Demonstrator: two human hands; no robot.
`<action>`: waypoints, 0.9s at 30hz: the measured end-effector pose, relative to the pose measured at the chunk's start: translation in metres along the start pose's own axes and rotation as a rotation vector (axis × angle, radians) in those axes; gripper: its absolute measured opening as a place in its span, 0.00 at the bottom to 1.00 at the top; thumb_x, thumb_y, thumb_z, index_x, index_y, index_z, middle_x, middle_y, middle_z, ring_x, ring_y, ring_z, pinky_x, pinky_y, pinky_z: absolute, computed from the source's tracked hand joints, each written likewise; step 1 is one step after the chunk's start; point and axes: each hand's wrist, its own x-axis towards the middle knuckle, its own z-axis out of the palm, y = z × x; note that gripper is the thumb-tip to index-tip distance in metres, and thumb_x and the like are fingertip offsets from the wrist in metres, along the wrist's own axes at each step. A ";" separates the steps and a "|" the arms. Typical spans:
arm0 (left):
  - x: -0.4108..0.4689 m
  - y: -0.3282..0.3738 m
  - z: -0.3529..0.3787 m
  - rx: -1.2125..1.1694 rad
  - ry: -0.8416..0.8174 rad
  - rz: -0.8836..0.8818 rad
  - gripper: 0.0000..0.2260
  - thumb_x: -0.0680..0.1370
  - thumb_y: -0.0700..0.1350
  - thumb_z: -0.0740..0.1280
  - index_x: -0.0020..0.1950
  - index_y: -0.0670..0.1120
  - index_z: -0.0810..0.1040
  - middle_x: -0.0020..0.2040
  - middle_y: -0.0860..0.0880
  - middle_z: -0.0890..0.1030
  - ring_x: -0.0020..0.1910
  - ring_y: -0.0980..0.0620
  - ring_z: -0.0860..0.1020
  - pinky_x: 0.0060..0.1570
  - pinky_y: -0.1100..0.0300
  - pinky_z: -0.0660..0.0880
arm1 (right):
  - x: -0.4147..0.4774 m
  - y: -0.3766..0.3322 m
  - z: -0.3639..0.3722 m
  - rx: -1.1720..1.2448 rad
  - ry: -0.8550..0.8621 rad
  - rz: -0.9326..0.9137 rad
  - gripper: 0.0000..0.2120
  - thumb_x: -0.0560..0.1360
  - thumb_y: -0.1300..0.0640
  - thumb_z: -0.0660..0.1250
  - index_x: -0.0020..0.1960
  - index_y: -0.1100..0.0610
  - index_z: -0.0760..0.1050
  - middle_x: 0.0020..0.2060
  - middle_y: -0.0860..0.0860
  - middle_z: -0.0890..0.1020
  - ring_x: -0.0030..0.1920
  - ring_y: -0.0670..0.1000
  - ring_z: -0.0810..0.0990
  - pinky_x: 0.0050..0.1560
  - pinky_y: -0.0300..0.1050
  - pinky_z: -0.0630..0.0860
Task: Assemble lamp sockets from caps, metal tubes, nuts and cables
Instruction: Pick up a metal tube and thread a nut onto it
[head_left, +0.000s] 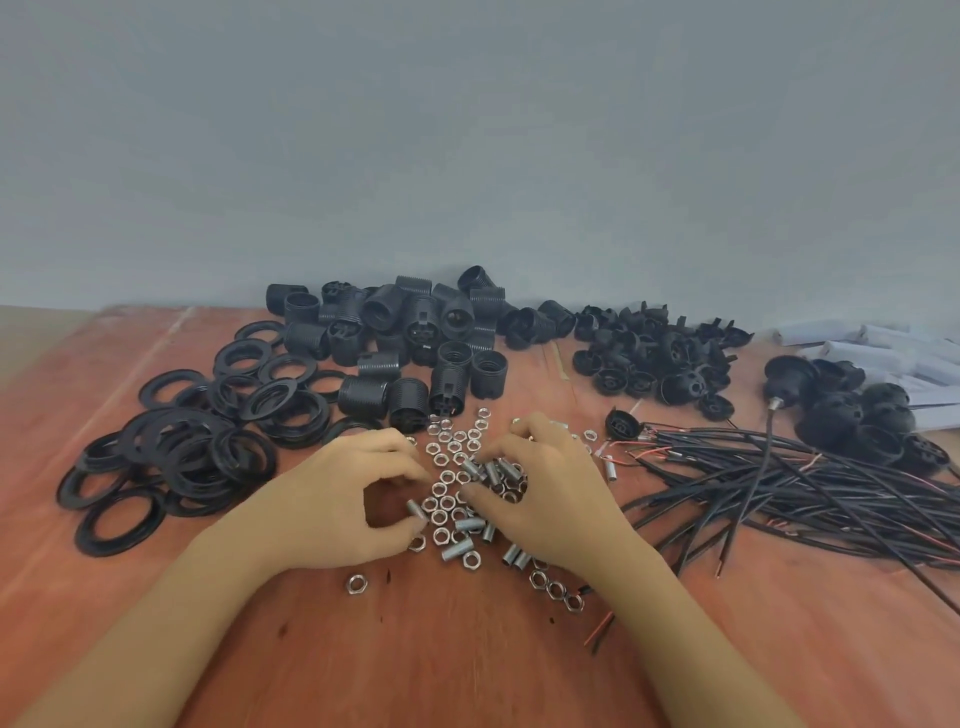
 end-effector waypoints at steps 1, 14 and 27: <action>-0.001 -0.003 -0.001 0.005 -0.011 -0.007 0.12 0.71 0.54 0.72 0.52 0.53 0.83 0.53 0.62 0.77 0.54 0.60 0.76 0.57 0.60 0.73 | 0.001 -0.001 0.002 0.003 0.017 0.013 0.15 0.73 0.42 0.71 0.54 0.49 0.81 0.49 0.45 0.73 0.53 0.48 0.72 0.56 0.43 0.67; 0.006 0.006 0.010 0.139 0.172 -0.052 0.11 0.76 0.42 0.71 0.58 0.47 0.83 0.52 0.54 0.79 0.50 0.53 0.77 0.55 0.60 0.72 | 0.006 -0.011 0.019 -0.087 0.088 0.014 0.09 0.79 0.49 0.64 0.52 0.52 0.78 0.48 0.47 0.75 0.50 0.49 0.71 0.53 0.40 0.64; 0.007 0.010 0.011 -0.005 0.313 -0.130 0.06 0.72 0.39 0.75 0.41 0.47 0.81 0.38 0.58 0.80 0.37 0.60 0.78 0.40 0.64 0.76 | 0.005 -0.015 0.020 0.399 0.257 -0.032 0.04 0.80 0.51 0.65 0.53 0.49 0.74 0.44 0.41 0.78 0.46 0.44 0.77 0.49 0.40 0.74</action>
